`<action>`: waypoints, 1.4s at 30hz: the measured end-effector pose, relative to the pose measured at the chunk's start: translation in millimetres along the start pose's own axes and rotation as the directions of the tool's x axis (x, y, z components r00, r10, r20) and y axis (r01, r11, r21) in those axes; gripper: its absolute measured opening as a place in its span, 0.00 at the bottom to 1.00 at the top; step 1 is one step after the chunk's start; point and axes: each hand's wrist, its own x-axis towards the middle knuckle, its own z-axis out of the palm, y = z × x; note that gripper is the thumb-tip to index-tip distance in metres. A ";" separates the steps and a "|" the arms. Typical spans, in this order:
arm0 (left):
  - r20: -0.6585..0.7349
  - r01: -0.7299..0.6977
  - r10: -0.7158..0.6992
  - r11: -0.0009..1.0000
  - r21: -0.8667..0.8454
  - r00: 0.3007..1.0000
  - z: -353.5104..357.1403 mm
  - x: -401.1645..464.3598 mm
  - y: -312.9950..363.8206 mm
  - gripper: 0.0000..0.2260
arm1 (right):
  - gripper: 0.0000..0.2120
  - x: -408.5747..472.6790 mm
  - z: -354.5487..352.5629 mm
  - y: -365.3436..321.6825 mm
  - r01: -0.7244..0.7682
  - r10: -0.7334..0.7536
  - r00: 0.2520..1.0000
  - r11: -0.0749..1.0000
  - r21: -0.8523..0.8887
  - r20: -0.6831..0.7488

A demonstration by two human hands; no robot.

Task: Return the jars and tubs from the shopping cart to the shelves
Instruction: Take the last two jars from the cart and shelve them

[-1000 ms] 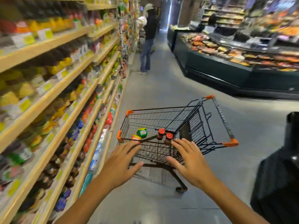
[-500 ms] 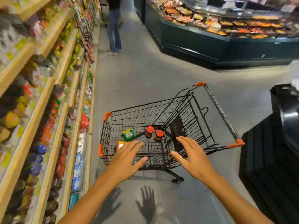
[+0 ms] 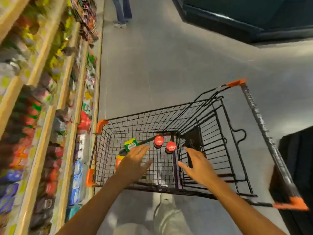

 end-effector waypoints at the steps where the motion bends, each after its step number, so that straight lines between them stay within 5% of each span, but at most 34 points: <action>1: 0.017 0.042 -0.042 0.999 -0.011 0.999 4.1 12.9 -2.3 0.26 | 0.38 13.6 6.7 6.5 -0.024 0.023 0.999 1.000 0.016 0.035; 11: 0.155 0.053 -0.044 0.997 -0.055 0.987 93.3 113.8 -84.3 0.26 | 0.43 111.5 114.0 66.6 -0.271 0.221 0.944 0.943 0.192 0.244; 18: 0.175 0.050 -0.025 0.990 -0.135 0.984 169.0 140.2 -136.3 0.28 | 0.51 169.2 198.1 113.5 -0.469 0.364 0.882 0.751 0.464 0.301; 29: 0.187 0.071 -0.037 0.982 -0.177 0.982 213.8 134.0 -179.4 0.29 | 0.62 240.6 289.2 141.6 -0.454 0.458 0.865 0.535 0.712 0.207; 34: 0.151 0.061 -0.032 0.979 -0.196 0.988 213.2 133.3 -182.9 0.29 | 0.39 251.4 287.9 129.1 -0.414 0.556 0.828 0.517 0.749 0.074; 42: 0.214 0.276 -0.209 0.891 -0.361 0.954 229.0 177.5 -177.5 0.34 | 0.26 227.0 266.0 125.4 -0.366 0.579 0.815 0.539 0.759 -0.018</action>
